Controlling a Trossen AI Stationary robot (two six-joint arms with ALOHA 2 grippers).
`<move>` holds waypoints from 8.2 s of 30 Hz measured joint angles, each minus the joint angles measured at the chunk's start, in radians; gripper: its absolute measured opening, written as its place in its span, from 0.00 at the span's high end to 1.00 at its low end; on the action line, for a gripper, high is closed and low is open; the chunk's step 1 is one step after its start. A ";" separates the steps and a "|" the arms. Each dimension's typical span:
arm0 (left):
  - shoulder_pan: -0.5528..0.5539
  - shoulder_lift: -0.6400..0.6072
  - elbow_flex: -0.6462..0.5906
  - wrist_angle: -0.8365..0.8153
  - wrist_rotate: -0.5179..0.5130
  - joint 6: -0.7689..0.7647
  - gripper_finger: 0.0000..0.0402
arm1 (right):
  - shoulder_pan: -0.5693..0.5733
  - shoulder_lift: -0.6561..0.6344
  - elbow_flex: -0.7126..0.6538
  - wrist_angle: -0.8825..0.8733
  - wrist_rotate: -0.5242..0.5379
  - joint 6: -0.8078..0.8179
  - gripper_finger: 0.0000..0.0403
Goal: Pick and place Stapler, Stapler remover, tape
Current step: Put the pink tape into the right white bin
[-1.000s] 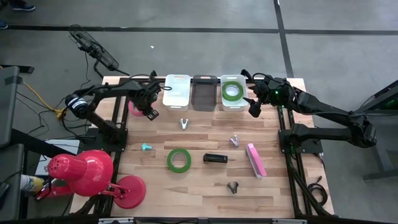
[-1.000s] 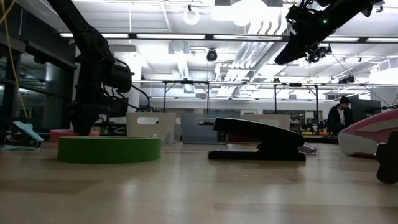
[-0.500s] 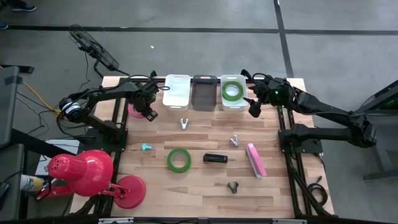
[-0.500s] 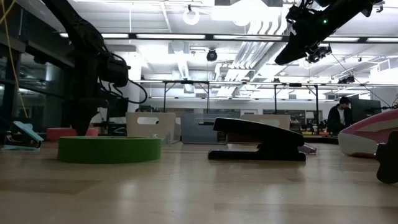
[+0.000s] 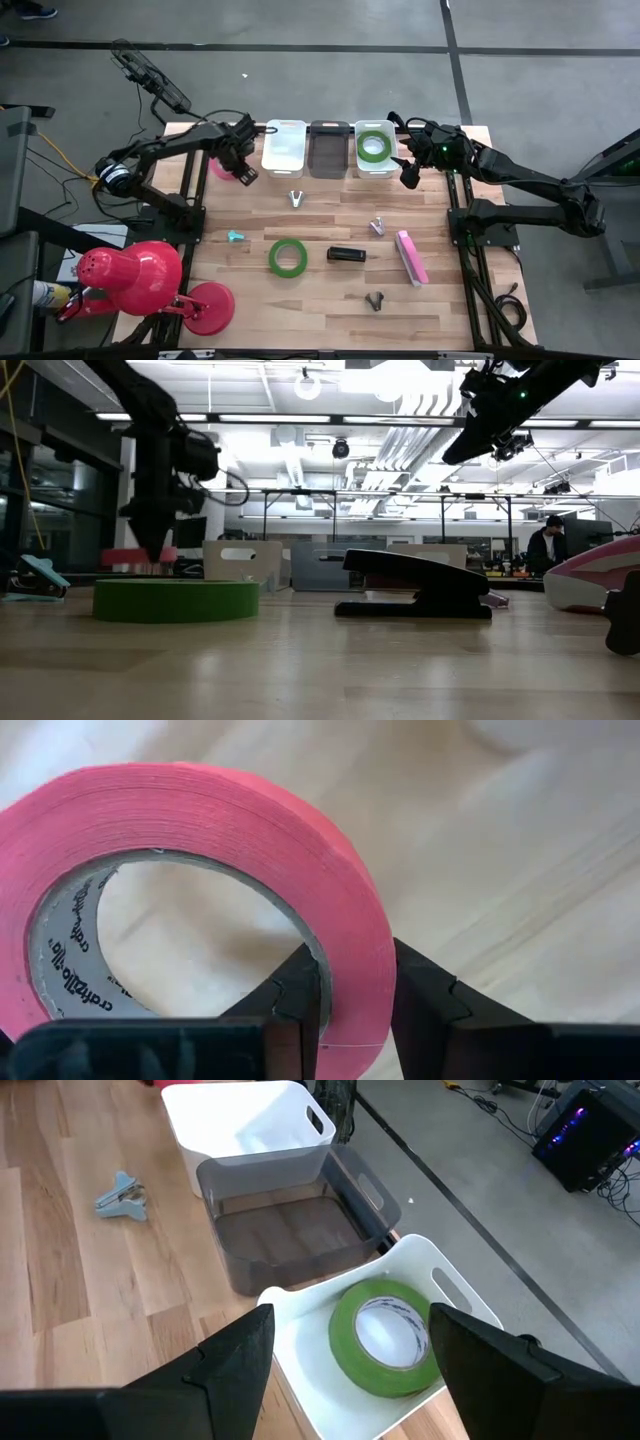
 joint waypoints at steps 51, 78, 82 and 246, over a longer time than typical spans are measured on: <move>-0.268 0.000 0.540 0.695 0.552 -0.062 0.80 | 0.000 0.009 0.000 0.255 -0.051 0.157 0.36; -0.330 0.072 0.540 1.062 0.725 -0.226 0.80 | -0.073 0.163 0.065 0.710 -0.256 0.304 0.36; -0.343 0.105 0.539 1.071 0.724 -0.235 0.80 | -0.074 0.208 0.143 0.668 -0.291 0.261 0.36; -0.183 -0.156 0.540 0.385 0.441 -0.038 0.57 | -0.386 1.115 0.769 -0.497 -0.075 0.157 0.81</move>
